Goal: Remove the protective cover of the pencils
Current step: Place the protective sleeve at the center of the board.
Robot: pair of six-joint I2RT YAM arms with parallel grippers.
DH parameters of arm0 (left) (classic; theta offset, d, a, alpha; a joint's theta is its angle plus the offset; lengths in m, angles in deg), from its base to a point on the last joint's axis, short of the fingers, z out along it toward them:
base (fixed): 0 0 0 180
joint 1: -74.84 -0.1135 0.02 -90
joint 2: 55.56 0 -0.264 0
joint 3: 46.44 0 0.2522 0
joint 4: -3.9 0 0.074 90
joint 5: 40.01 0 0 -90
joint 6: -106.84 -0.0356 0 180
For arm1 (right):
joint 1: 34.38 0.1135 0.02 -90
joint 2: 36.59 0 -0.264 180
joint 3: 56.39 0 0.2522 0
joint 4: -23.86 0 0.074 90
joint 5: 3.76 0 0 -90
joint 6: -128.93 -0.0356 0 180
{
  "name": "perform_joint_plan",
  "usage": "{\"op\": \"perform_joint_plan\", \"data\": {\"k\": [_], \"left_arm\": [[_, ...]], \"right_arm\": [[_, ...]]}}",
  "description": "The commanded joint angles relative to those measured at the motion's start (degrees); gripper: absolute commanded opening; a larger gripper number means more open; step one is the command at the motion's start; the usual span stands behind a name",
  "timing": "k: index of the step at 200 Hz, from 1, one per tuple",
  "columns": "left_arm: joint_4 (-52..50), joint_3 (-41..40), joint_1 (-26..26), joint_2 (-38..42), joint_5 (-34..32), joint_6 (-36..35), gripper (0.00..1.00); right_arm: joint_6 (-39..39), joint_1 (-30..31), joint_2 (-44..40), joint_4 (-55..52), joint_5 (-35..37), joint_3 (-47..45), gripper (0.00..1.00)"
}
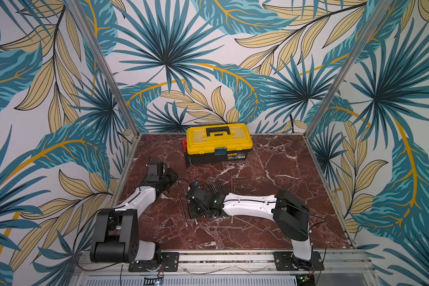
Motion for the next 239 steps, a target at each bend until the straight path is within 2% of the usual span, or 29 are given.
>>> {"op": "perform_joint_plan", "data": {"k": [1, 59, 117, 152, 239], "left_arm": [[-1.4, 3.2, 0.0, -0.8, -0.1, -2.8, 0.01], [-1.4, 3.8, 0.1, -2.3, 0.9, -4.3, 0.03], [-1.4, 3.8, 0.0, -4.6, 2.8, -2.3, 0.03], [-1.4, 4.4, 0.1, -6.2, 4.2, -1.8, 0.03], [-3.9, 5.7, 0.1, -8.2, 2.8, -2.2, 0.03]], "right_arm": [[-2.7, 0.1, 2.1, -1.0, 1.0, 1.0, 0.00], [-6.8, 0.1, 5.5, -0.5, -0.1, 3.0, 0.00], [-8.4, 0.1, 8.8, -0.8, -1.2, 5.3, 0.02], [-8.7, 0.1, 9.2, -1.8, 0.0, 5.7, 0.09], [-9.1, 0.0, 10.6, -1.6, -0.4, 5.7, 0.16]]}}
